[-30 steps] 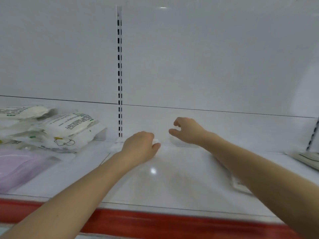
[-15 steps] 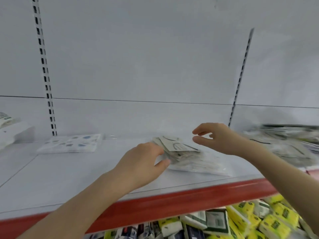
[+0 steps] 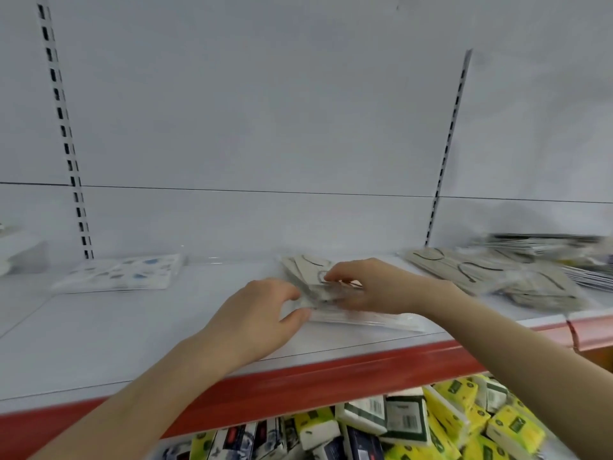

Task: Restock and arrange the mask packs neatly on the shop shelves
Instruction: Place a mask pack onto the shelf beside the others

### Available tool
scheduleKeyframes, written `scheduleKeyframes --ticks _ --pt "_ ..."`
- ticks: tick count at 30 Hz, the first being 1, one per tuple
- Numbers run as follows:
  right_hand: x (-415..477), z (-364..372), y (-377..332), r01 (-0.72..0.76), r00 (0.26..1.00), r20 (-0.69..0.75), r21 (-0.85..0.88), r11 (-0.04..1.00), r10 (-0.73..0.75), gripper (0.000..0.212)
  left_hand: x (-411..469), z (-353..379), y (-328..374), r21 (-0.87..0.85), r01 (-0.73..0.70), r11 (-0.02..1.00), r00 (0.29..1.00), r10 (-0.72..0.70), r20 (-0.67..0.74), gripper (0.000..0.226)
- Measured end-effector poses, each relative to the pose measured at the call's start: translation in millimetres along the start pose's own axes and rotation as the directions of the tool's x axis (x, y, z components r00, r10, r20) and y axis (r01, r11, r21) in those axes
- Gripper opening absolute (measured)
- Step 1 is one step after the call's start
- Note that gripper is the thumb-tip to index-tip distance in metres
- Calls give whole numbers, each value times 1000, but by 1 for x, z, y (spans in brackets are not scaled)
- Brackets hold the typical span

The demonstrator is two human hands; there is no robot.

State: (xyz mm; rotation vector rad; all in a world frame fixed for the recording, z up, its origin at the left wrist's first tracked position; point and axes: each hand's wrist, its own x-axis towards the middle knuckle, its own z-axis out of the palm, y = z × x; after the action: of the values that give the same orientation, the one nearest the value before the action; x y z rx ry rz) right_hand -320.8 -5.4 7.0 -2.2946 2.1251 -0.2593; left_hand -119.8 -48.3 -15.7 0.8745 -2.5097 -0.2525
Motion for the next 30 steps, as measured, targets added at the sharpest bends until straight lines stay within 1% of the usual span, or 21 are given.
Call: scheduleKeyframes --ticks 2,4,6,8,9,10,12,13,14,15,17,18,20,21,22,23,25,26,28,29,30 --pt "2 -3 5 12 997 -82 66 998 -7 7 -2 -1 -3 -28 16 999 1000 -16 -13 43" --pt "4 -8 11 -5 985 -171 139 990 29 30 -3 -1 -6 -77 33 996 999 -36 -38 40" --pt "5 -15 15 -46 964 -251 187 981 93 36 -1 -3 -8 -162 52 985 995 -65 -72 33" --pt "8 -21 17 -61 931 -341 205 977 130 36 3 -6 -8 -319 93 943 987 -130 -96 28" --pt "10 -24 16 -79 909 -385 214 974 158 35 5 -7 -8 -438 125 890 979 -181 -89 26" --pt "11 -28 14 -83 881 -440 222 972 176 33 9 -10 -6 -574 156 804 969 -237 -67 25" --pt "13 -33 3 -60 811 -553 250 966 193 30 15 -16 2 -794 182 580 948 -317 -14 22" --pt "13 -35 -6 -37 783 -593 254 967 185 31 17 -19 7 -855 164 492 941 -339 -15 20" --pt "12 -35 -18 -2 766 -621 251 968 163 33 18 -22 10 -890 129 437 935 -353 -37 17" --pt "12 -33 -32 38 761 -634 254 967 136 34 19 -26 13 -908 88 410 931 -358 -71 16" --pt "10 -26 -59 134 777 -627 262 956 63 29 17 -30 15 -915 7 403 928 -343 -144 20" --pt "10 -21 -71 179 785 -620 249 952 15 22 14 -33 15 -914 -27 404 928 -331 -173 28" --pt "13 -11 -94 296 787 -608 231 927 -100 14 5 -38 11 -901 -89 424 917 -319 -241 51" --pt "15 -7 -105 361 792 -593 258 896 -148 17 1 -41 8 -885 -124 448 903 -319 -287 61" --pt "15 -4 -114 410 802 -568 294 863 -188 24 -4 -43 4 -865 -156 477 886 -321 -336 65" --pt "16 -1 -122 445 813 -536 318 837 -228 32 -8 -46 -2 -846 -177 503 865 -331 -378 63" --pt "18 4 -132 504 818 -480 329 799 -318 43 -17 -53 -16 -827 -163 538 808 -408 -425 46" --pt "20 5 -134 523 815 -465 335 784 -345 43 -21 -58 -24 -821 -144 553 776 -452 -441 35" --pt "27 7 -135 518 823 -471 398 757 -316 32 -31 -65 -45 -807 -93 584 739 -502 -449 17" --pt "30 7 -134 514 815 -510 416 750 -276 24 -37 -69 -54 -788 -77 611 736 -498 -459 15" --pt "35 6 -132 508 784 -583 407 759 -213 20 -44 -74 -63 -767 -70 638 743 -479 -467 16"
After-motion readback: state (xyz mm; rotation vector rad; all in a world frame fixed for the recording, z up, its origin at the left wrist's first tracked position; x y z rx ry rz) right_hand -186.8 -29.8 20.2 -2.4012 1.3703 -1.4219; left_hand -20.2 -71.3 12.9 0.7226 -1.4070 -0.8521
